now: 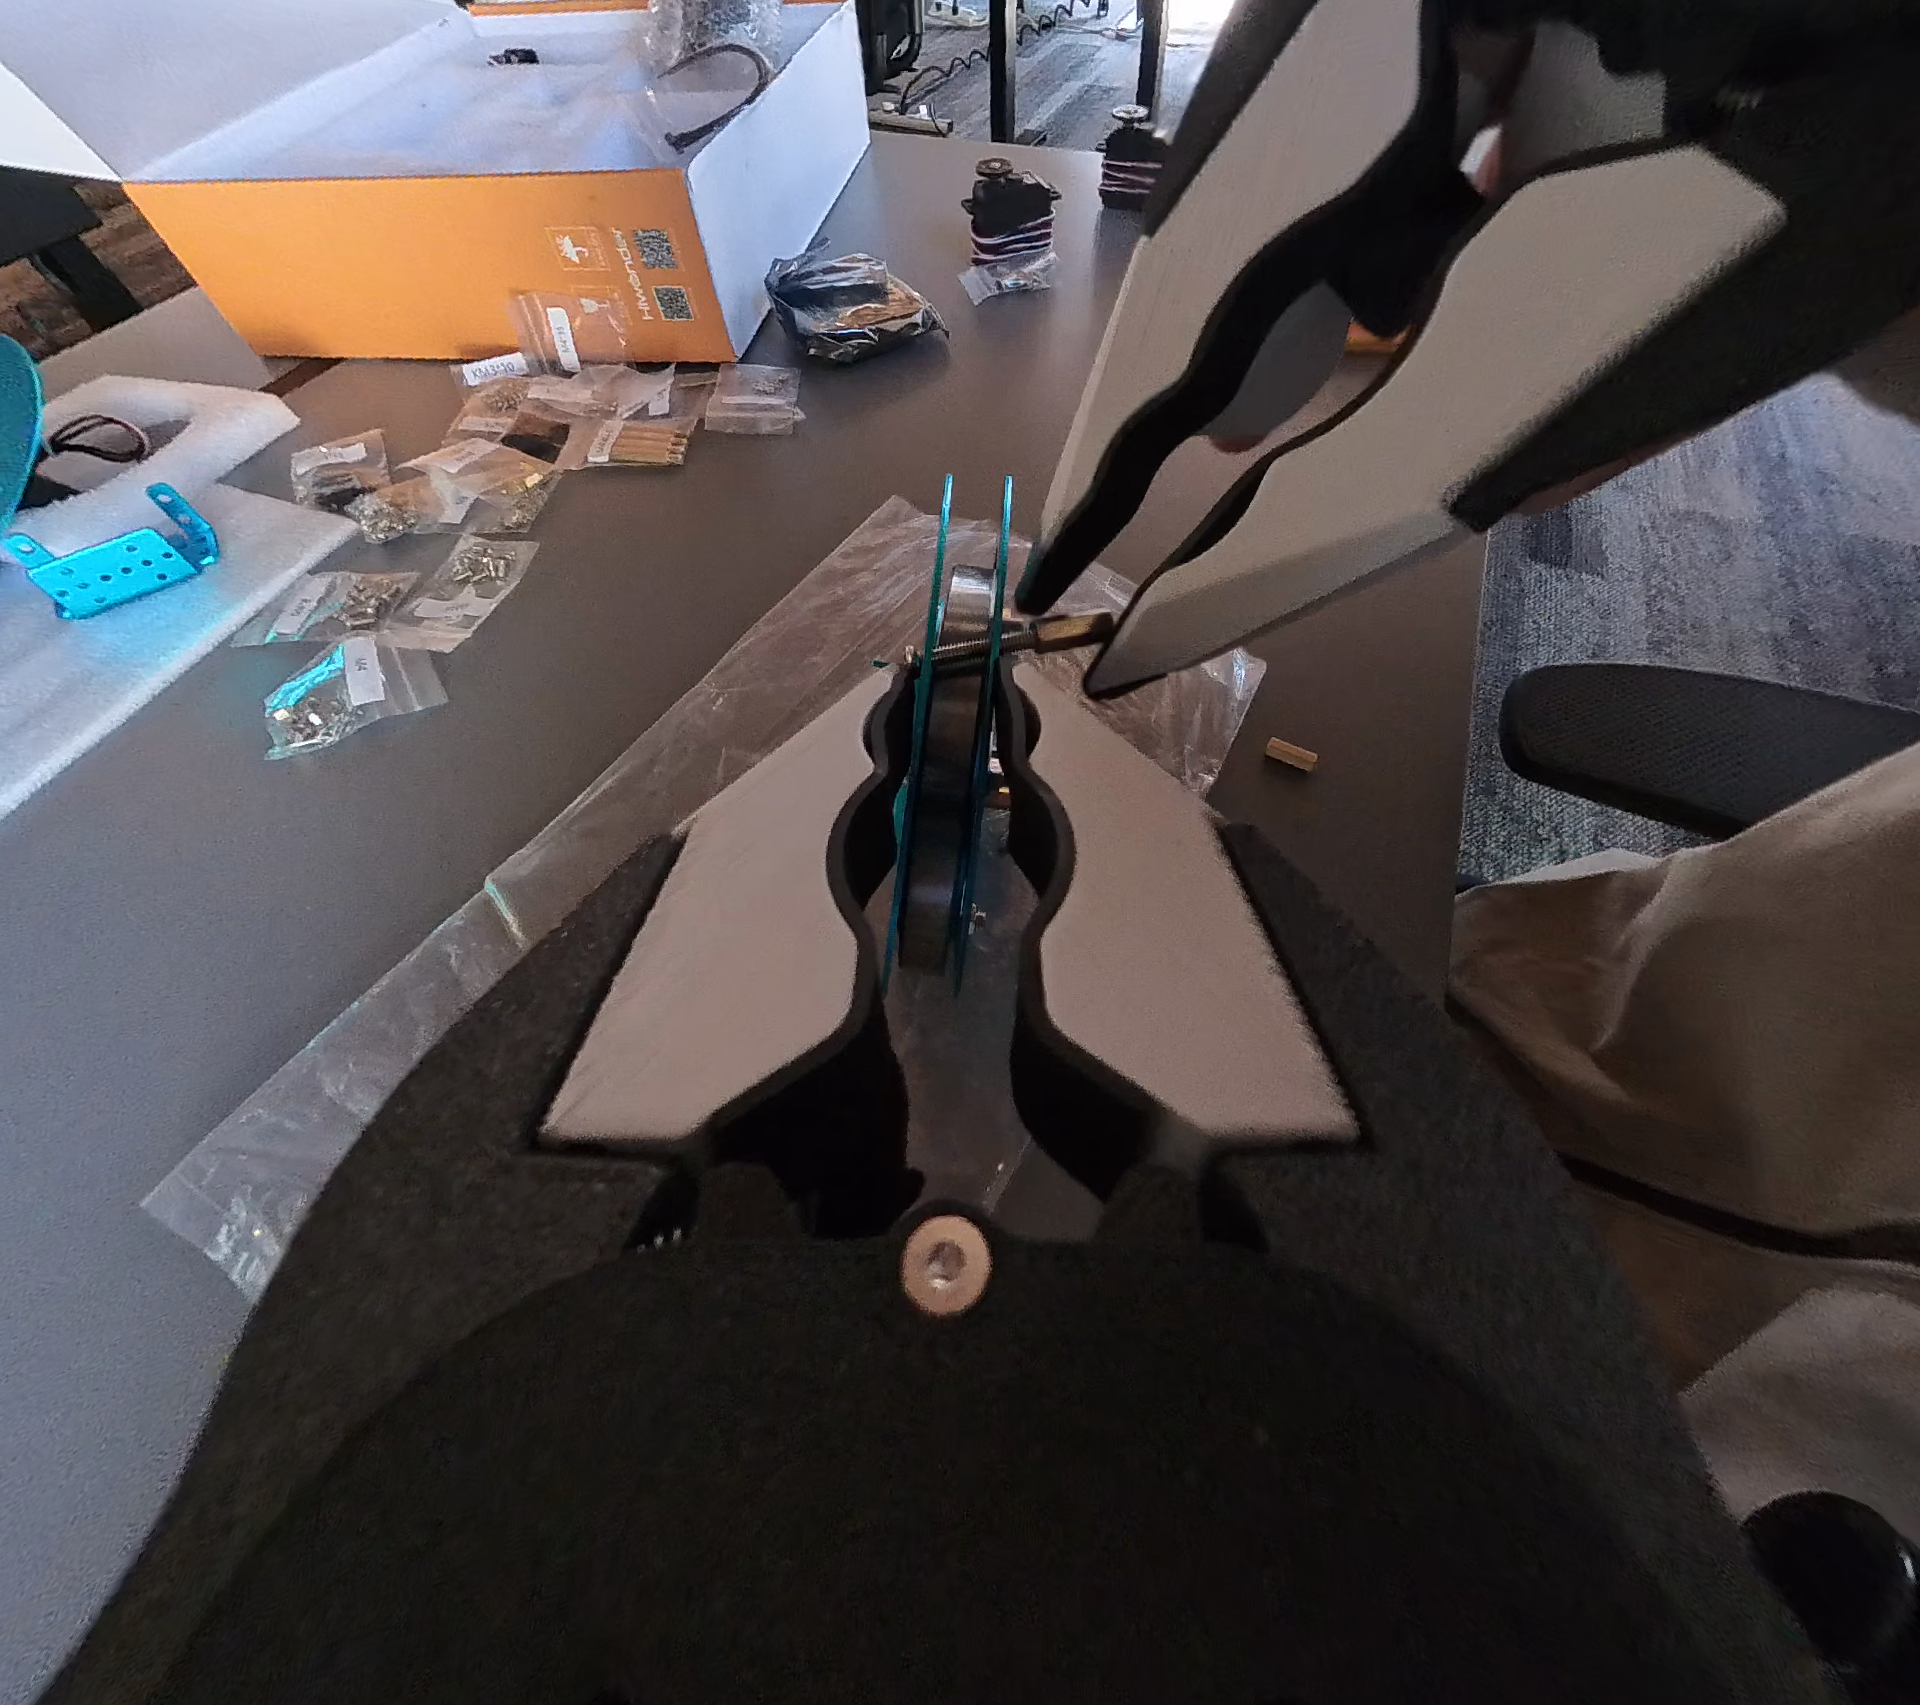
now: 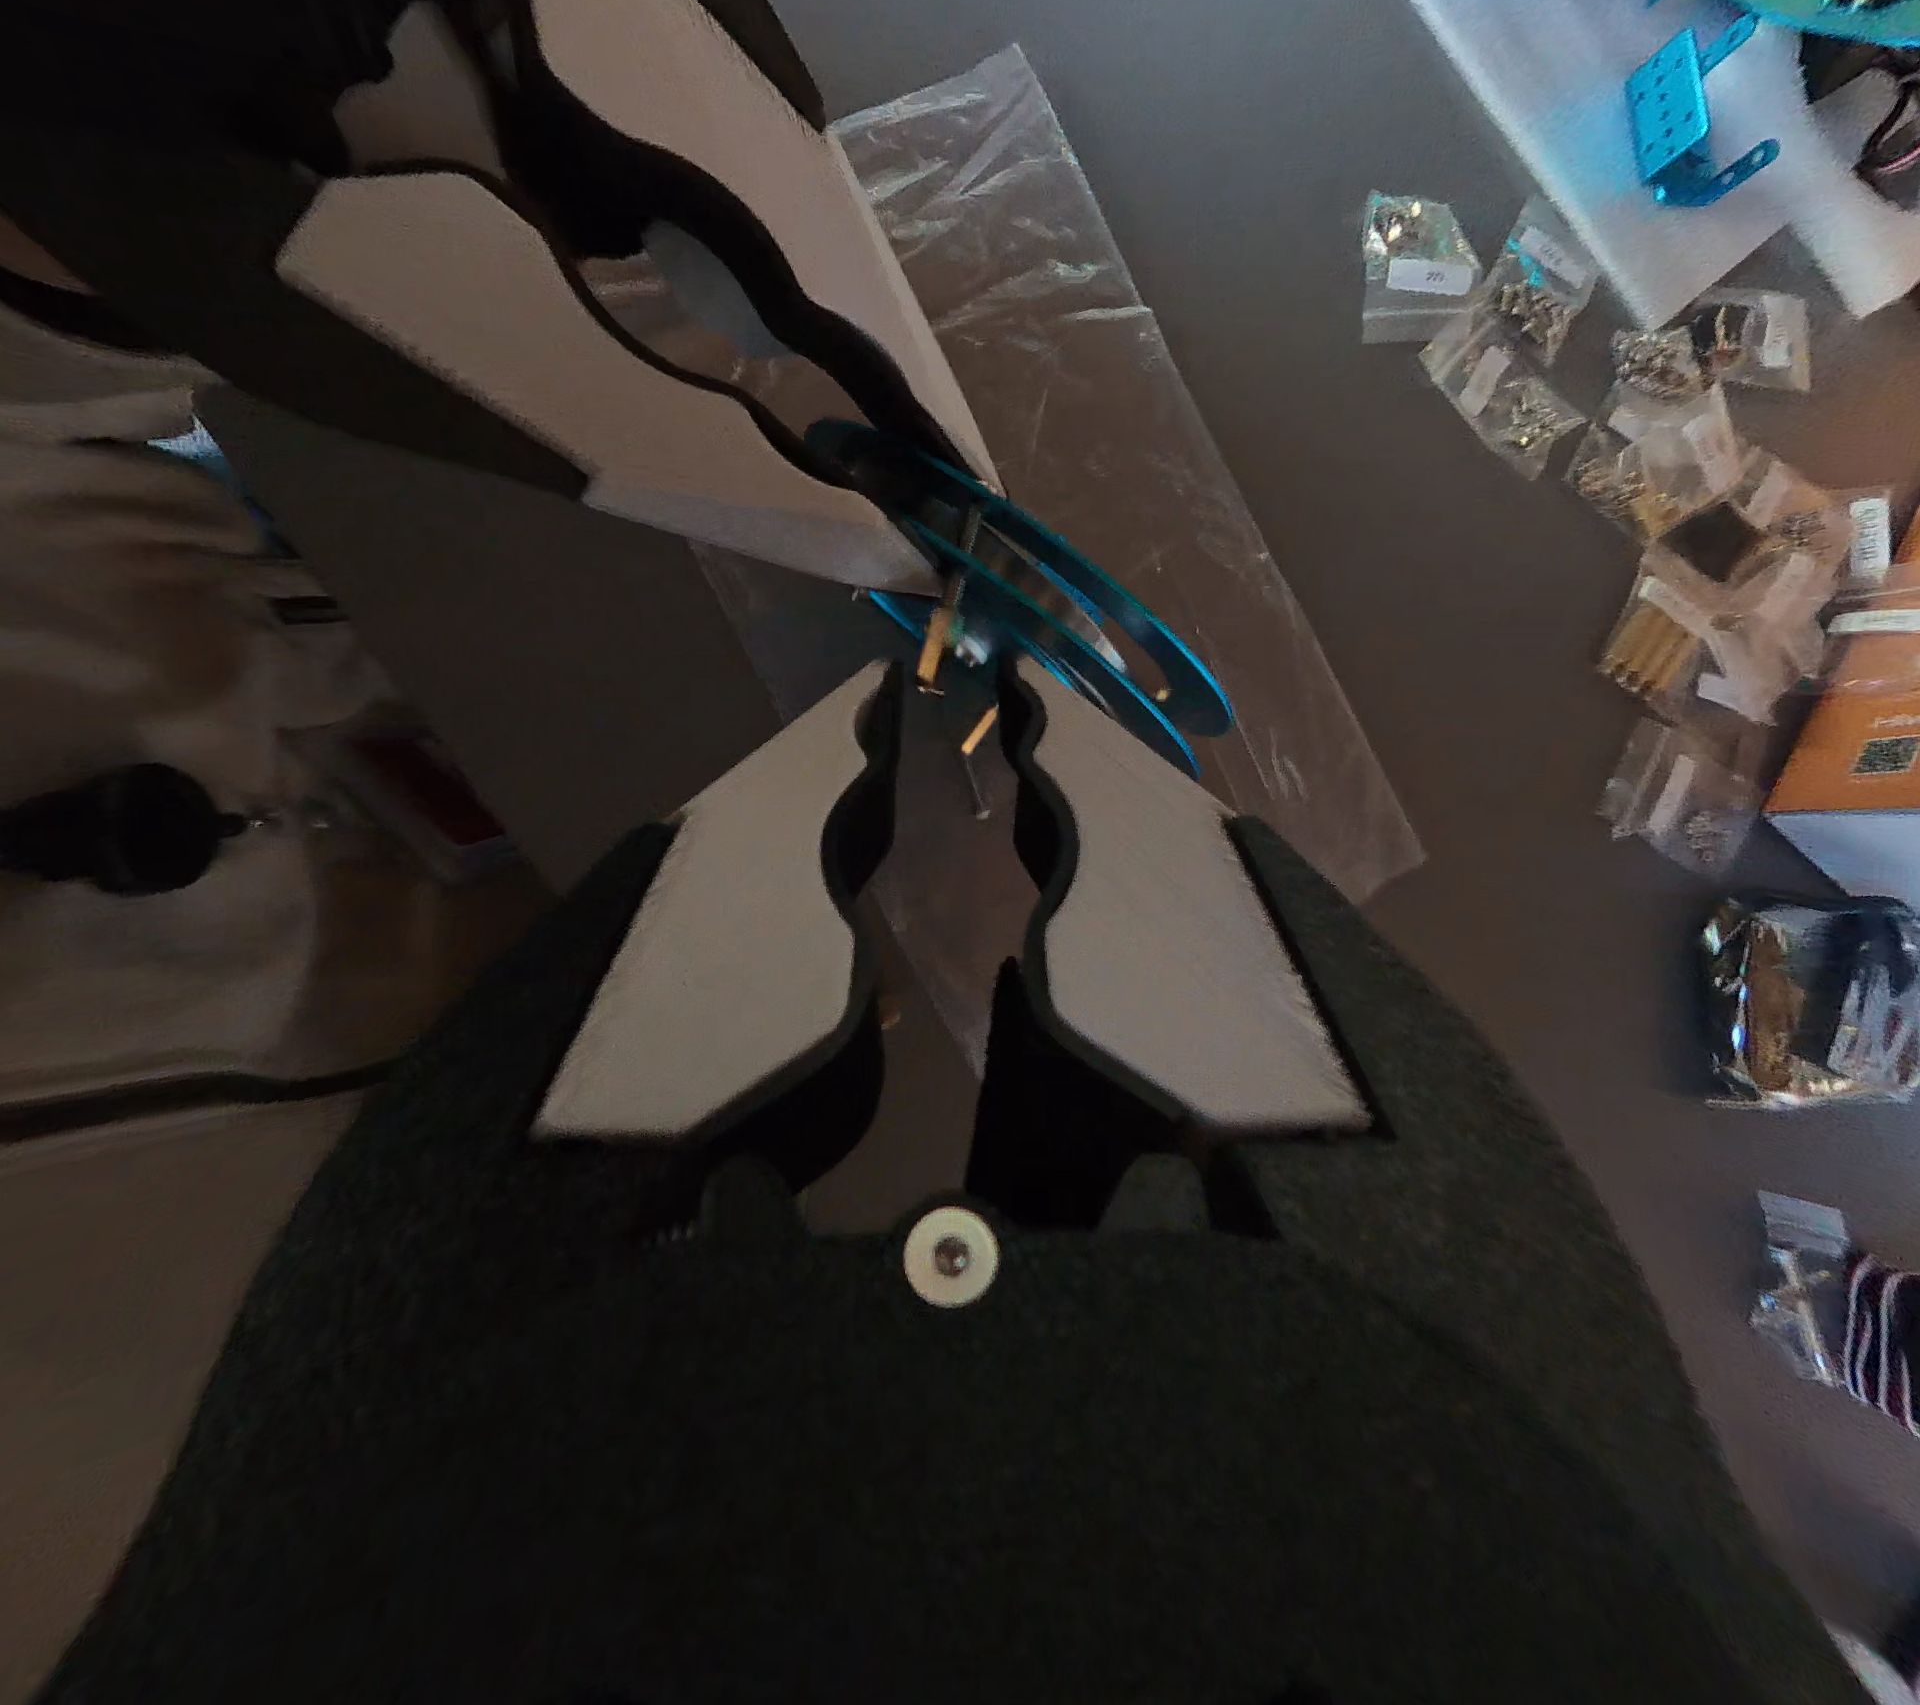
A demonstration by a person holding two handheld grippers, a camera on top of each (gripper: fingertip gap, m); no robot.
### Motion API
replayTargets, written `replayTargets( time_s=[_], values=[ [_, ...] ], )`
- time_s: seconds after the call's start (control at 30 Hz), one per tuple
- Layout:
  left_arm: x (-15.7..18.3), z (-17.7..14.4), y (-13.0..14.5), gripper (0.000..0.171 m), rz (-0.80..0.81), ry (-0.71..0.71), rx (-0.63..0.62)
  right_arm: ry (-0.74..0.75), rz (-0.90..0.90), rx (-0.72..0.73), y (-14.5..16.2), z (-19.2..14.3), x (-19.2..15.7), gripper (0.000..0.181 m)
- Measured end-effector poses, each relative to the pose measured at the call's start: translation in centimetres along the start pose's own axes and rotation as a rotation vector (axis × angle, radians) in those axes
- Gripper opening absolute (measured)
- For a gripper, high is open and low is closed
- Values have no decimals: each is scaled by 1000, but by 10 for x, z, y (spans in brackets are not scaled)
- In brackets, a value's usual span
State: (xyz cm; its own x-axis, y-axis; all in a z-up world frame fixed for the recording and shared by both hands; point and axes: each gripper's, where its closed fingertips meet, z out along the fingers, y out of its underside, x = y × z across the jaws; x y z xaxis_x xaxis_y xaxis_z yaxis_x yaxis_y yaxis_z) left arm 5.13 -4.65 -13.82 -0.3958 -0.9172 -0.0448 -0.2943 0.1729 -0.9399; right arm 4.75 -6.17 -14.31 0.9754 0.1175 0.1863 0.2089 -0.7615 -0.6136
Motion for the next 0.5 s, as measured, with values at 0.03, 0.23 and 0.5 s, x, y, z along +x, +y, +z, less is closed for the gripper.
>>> replayTargets(
  time_s=[0.03,0.23,0.5],
  values=[
    [-1,0,0,13,-12,-2,-1,0,-8,43,-5,1,-1,14],
    [-7,-2,2,15,-114,-21,-6,111,-118,210,-16,5,6,4],
    [-4,-17,-3,36,-111,184,9,-89,-188,305,-14,3,12,4]
  ],
)
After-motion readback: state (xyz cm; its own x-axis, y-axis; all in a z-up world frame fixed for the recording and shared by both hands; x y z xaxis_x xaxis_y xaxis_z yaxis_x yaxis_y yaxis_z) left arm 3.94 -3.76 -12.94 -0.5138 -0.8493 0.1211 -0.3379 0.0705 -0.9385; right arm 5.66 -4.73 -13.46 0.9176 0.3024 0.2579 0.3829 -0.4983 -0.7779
